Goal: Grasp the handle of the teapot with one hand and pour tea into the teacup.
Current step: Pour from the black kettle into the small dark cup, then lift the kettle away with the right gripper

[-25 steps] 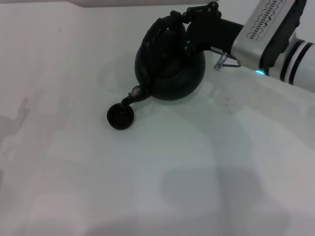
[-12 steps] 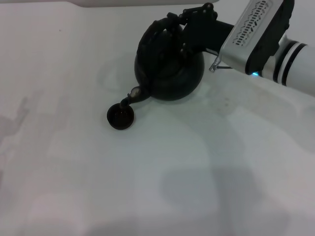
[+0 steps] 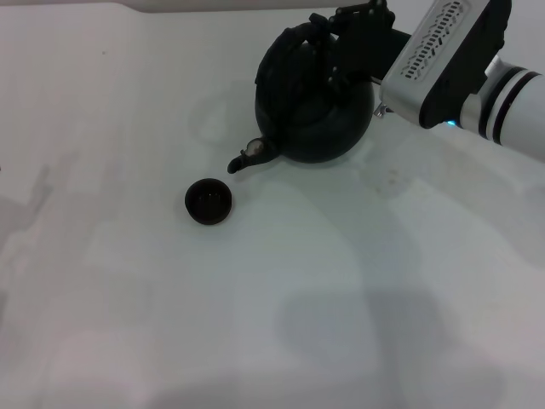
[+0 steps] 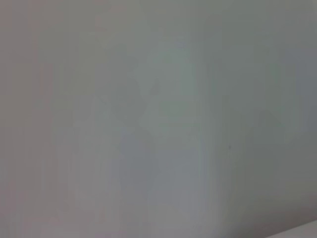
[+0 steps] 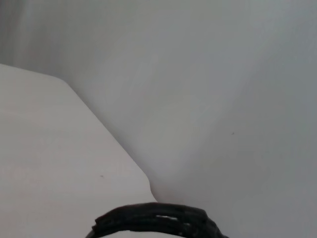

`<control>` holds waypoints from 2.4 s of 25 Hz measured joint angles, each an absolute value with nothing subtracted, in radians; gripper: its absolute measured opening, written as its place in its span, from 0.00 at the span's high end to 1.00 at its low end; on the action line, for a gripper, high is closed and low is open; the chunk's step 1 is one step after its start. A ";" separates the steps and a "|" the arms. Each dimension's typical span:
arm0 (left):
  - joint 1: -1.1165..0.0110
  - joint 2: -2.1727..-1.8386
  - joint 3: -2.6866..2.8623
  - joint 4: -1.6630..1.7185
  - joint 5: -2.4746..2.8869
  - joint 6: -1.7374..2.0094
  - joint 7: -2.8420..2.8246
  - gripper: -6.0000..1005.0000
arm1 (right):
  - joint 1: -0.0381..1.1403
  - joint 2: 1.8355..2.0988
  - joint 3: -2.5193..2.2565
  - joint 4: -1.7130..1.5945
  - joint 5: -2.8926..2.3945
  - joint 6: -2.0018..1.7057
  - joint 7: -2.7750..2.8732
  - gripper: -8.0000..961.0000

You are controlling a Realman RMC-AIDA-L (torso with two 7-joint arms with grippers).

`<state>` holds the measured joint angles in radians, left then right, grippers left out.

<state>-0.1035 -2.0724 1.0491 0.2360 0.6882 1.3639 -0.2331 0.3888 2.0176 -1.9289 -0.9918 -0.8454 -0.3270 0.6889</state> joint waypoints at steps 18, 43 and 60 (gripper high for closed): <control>-0.130 -2.068 1.048 0.232 0.687 1.357 -0.227 0.21 | 0.358 2.016 -1.963 -1.047 -0.847 -0.333 0.679 0.87; -0.133 -2.069 1.048 0.234 0.686 1.347 -0.219 0.21 | 0.339 2.016 -2.011 -1.095 -0.847 -0.281 0.559 0.87; -0.147 -2.069 1.048 0.230 0.686 1.331 -0.219 0.21 | 0.337 2.016 -2.035 -1.123 -0.847 -0.252 0.510 0.88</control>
<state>-0.1471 -2.0693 1.0477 0.2300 0.6857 1.3313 -0.2193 0.3374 2.0156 -2.0348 -1.1228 -0.8467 -0.2515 0.5105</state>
